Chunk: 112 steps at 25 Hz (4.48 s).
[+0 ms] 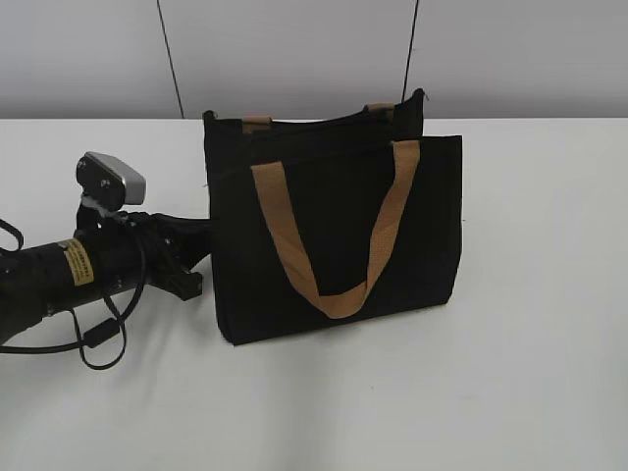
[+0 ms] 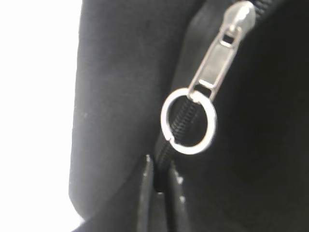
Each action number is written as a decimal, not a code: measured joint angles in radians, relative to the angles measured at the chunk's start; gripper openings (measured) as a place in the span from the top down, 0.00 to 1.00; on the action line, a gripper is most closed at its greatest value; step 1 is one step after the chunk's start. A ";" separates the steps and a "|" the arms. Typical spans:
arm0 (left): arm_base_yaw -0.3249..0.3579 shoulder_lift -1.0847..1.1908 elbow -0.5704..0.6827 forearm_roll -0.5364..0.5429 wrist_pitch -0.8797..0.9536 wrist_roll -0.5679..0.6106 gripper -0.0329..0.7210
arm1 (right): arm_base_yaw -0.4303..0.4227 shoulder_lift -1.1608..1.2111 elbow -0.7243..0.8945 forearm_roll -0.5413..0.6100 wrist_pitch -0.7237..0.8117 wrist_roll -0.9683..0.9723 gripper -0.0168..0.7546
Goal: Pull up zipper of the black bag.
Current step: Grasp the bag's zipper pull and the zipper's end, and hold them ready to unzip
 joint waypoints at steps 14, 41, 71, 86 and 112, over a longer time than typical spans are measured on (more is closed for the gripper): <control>0.000 -0.264 0.080 0.061 0.142 -0.045 0.95 | 0.000 0.000 0.000 0.000 0.000 0.000 0.58; 0.000 -0.552 0.100 0.052 0.192 -0.049 0.95 | 0.000 0.032 -0.007 0.104 -0.004 -0.088 0.58; 0.000 -0.555 0.100 0.026 0.092 -0.129 0.95 | 0.369 1.494 -0.478 1.183 -0.429 -1.383 0.58; 0.000 -0.556 0.100 0.026 0.092 -0.133 0.95 | 0.488 1.802 -0.757 1.190 -0.557 -1.377 0.58; -0.002 -0.556 0.100 -0.074 0.383 -0.134 0.95 | 0.483 1.781 -0.759 1.152 -0.615 -1.274 0.92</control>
